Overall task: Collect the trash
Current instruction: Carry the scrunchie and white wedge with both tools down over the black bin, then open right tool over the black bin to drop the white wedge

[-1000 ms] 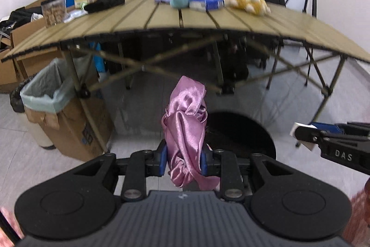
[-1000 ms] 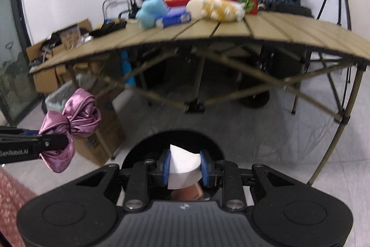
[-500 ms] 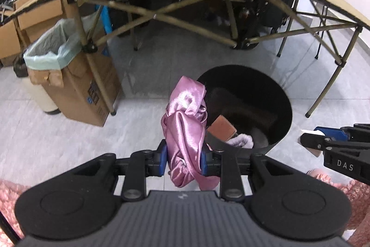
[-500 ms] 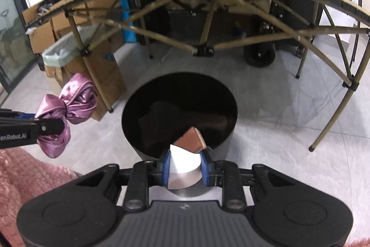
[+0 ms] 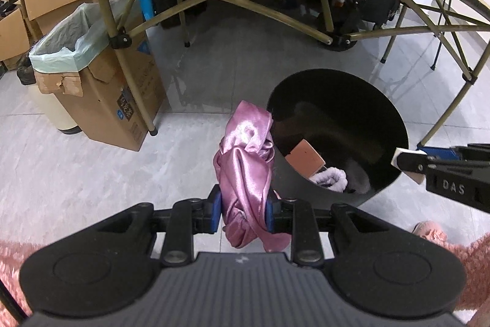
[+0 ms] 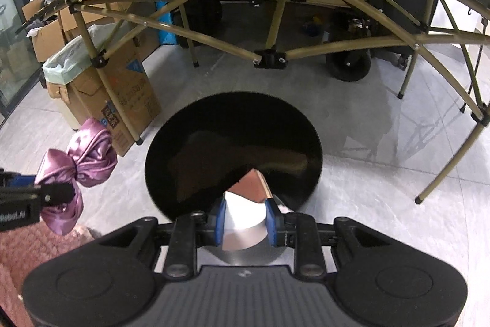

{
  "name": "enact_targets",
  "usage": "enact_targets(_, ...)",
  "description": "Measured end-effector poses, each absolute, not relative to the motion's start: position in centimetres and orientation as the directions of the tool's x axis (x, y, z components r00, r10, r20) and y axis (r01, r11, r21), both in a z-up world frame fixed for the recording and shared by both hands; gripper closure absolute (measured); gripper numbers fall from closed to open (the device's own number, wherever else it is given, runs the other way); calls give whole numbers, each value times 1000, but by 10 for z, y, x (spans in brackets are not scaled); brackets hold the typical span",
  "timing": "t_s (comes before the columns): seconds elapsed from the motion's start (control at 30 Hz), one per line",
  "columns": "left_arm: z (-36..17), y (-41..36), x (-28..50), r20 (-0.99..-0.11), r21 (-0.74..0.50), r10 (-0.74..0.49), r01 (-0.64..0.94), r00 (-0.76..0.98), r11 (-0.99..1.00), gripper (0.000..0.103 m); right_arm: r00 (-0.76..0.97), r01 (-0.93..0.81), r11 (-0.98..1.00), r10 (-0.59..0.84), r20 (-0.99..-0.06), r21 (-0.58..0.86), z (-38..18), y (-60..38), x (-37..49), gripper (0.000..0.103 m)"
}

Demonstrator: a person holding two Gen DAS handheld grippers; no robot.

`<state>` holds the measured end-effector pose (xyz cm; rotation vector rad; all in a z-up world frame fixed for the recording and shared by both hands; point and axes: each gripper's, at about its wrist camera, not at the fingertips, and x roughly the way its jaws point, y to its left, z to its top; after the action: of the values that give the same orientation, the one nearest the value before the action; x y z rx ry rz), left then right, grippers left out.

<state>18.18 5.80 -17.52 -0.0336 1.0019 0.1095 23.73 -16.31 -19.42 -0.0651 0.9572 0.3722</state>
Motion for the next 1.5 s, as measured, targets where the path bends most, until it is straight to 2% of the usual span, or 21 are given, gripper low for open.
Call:
enact_targets(0.47, -175, 63, 196, -834, 25, 91, -128, 544, 991, 76, 507, -373, 924, 283, -814, 89, -209, -126, 293, 76)
enact_targets(0.67, -171, 68, 201, -824, 29, 104, -142, 557, 989, 76, 471, -381, 918, 293, -832, 108, -218, -117, 305, 67)
enact_targets(0.77, -171, 71, 204, -823, 22, 105, -152, 559, 988, 76, 462, -386, 917, 287, -839, 100, -221, -117, 306, 48)
enact_targets(0.83, -170, 72, 206, -823, 20, 105, -156, 559, 988, 76, 461, -383, 919, 276, -844, 91, -223, -117, 306, 19)
enact_targets(0.9, -170, 72, 207, -822, 21, 106, -157, 560, 987, 76, 467, -375, 923, 269, -842, 86, -223, -119, 306, 9)
enact_targets(0.97, -170, 72, 207, -821, 24, 109, -157, 560, 987, 76, 473, -368, 926, 262, -841, 82, -222, -121, 307, 5)
enact_targets(1.0, -170, 72, 207, -822, 24, 109, -158, 559, 987, 76, 474, -362, 928, 259, -842, 82, -222, -123, 307, 0)
enact_targets(1.5, -164, 63, 217, -808, 24, 98, -133, 581, 991, 76, 511, -295, 953, 219, -831, 70, -214, -155, 306, 0)
